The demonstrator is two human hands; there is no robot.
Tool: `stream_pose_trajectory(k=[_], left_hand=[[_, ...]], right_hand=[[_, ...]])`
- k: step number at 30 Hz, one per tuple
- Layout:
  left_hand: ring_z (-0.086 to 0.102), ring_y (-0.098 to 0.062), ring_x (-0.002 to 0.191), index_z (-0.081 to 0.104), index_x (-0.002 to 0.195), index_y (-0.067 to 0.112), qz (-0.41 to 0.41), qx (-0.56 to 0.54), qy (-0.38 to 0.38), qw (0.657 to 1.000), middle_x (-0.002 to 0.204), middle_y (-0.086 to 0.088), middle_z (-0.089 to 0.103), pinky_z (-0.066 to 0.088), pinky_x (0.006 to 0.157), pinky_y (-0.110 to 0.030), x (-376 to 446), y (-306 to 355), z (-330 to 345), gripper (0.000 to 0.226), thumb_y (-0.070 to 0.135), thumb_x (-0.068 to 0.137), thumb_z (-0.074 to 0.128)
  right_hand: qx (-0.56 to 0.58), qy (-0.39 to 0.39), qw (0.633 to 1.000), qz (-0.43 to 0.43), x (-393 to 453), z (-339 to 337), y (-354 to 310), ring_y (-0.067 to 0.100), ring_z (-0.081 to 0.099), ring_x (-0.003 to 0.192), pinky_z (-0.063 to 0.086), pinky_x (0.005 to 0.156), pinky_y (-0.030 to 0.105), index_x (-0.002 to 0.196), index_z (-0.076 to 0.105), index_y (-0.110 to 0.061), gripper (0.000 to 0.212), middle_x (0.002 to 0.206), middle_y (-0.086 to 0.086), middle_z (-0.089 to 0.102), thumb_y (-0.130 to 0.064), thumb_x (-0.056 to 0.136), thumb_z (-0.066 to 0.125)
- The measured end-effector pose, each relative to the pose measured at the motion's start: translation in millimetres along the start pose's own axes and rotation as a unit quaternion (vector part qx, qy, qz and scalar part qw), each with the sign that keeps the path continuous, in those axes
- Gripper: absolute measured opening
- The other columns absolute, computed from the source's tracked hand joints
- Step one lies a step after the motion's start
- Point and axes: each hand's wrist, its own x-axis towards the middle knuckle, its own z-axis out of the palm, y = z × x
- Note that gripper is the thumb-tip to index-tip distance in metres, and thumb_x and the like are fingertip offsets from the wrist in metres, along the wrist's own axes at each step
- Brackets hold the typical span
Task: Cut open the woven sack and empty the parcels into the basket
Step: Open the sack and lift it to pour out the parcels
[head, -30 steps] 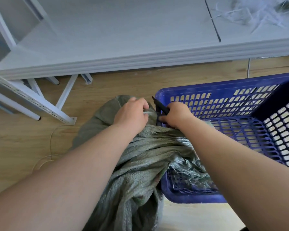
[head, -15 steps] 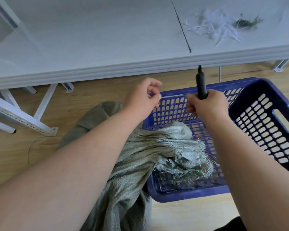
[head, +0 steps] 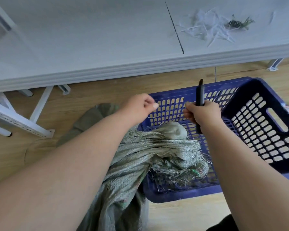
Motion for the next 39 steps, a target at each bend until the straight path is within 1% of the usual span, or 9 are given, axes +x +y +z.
stream_pose_trajectory(k=[3,5,9,13,19,26,30,35,39], left_hand=[[0.044,-0.014,0.132,0.022,0.151,0.027,0.038,-0.022,-0.039,0.998,0.149,0.006,0.041,0.031,0.108,-0.028,3.2,19.3,20.5,0.086,0.049,0.082,0.069],[0.047,-0.016,0.131,0.022,0.150,0.024,0.046,-0.079,-0.093,0.991,0.146,0.004,0.045,0.036,0.112,-0.037,5.9,27.8,30.8,0.096,0.047,0.074,0.077],[0.068,-0.018,0.088,0.062,0.102,0.019,0.045,-0.048,-0.132,0.989,0.097,-0.002,0.071,0.055,0.087,-0.041,6.2,32.3,28.5,0.025,0.038,0.087,0.067],[0.057,-0.012,0.071,0.069,0.090,0.023,0.008,-0.042,0.008,0.999,0.085,0.004,0.064,0.049,0.072,-0.029,8.3,10.6,3.2,0.024,0.038,0.096,0.052],[0.051,-0.011,0.065,0.070,0.081,0.021,-0.030,0.042,0.021,0.998,0.074,0.008,0.059,0.036,0.059,-0.026,4.9,-18.7,-30.6,0.025,0.035,0.095,0.056],[0.062,-0.014,0.078,0.063,0.083,0.015,0.070,-0.288,-0.021,0.955,0.076,-0.001,0.063,0.053,0.082,-0.033,3.4,34.4,-21.8,0.024,0.025,0.100,0.049],[0.064,-0.015,0.085,0.063,0.083,0.015,0.110,-0.384,0.045,0.916,0.079,0.002,0.064,0.054,0.075,-0.025,6.3,47.2,-27.9,0.022,0.022,0.100,0.050],[0.058,-0.011,0.101,0.060,0.117,0.017,0.043,-0.126,0.091,0.987,0.115,0.004,0.062,0.049,0.086,-0.025,4.2,25.0,-23.6,0.025,0.029,0.095,0.056],[0.059,-0.020,0.106,0.057,0.131,0.016,-0.045,0.184,-0.149,0.971,0.125,-0.003,0.062,0.047,0.090,-0.031,-5.5,13.7,-9.4,0.048,0.043,0.092,0.058]], right_hand=[[0.010,-0.120,0.993,-0.023,-5.9,3.9,-6.7,0.008,0.065,0.056,0.051,0.053,0.021,0.091,0.065,-0.010,0.013,0.072,0.002,0.073,-0.019,0.086,0.072],[0.031,-0.173,0.984,-0.040,-8.3,6.9,-9.7,0.006,0.065,0.055,0.053,0.058,0.025,0.089,0.065,-0.010,0.011,0.068,0.000,0.072,-0.018,0.086,0.071],[0.118,-0.127,0.984,-0.035,-4.7,-0.1,-12.6,0.008,0.064,0.058,0.050,0.055,0.021,0.086,0.064,-0.009,0.010,0.072,0.001,0.071,-0.018,0.089,0.068],[0.170,-0.006,0.985,0.026,4.9,-12.5,-5.8,0.009,0.065,0.059,0.051,0.054,0.020,0.088,0.062,-0.010,0.011,0.076,0.004,0.071,-0.018,0.088,0.069],[0.122,0.100,0.986,0.045,11.4,-11.0,-0.2,0.011,0.066,0.056,0.049,0.050,0.022,0.083,0.063,-0.012,0.011,0.076,0.006,0.072,-0.019,0.087,0.070],[0.135,-0.216,0.967,-0.026,-28.2,30.4,-18.4,0.010,0.066,0.056,0.053,0.051,0.021,0.107,0.059,-0.008,0.021,0.098,0.007,0.074,-0.023,0.094,0.061],[0.189,-0.298,0.936,-0.015,-30.9,31.9,-22.0,0.013,0.060,0.054,0.049,0.048,0.020,0.104,0.057,-0.010,0.016,0.072,0.006,0.068,-0.024,0.098,0.053],[0.001,-0.055,0.997,-0.062,-13.4,13.5,-15.2,0.014,0.056,0.054,0.051,0.055,0.027,0.084,0.053,-0.019,0.013,0.069,0.003,0.059,-0.024,0.093,0.061],[0.007,0.024,0.995,-0.100,-7.1,7.9,-16.5,0.017,0.062,0.057,0.058,0.072,0.041,0.082,0.053,-0.020,0.014,0.065,0.000,0.062,-0.025,0.093,0.059]])
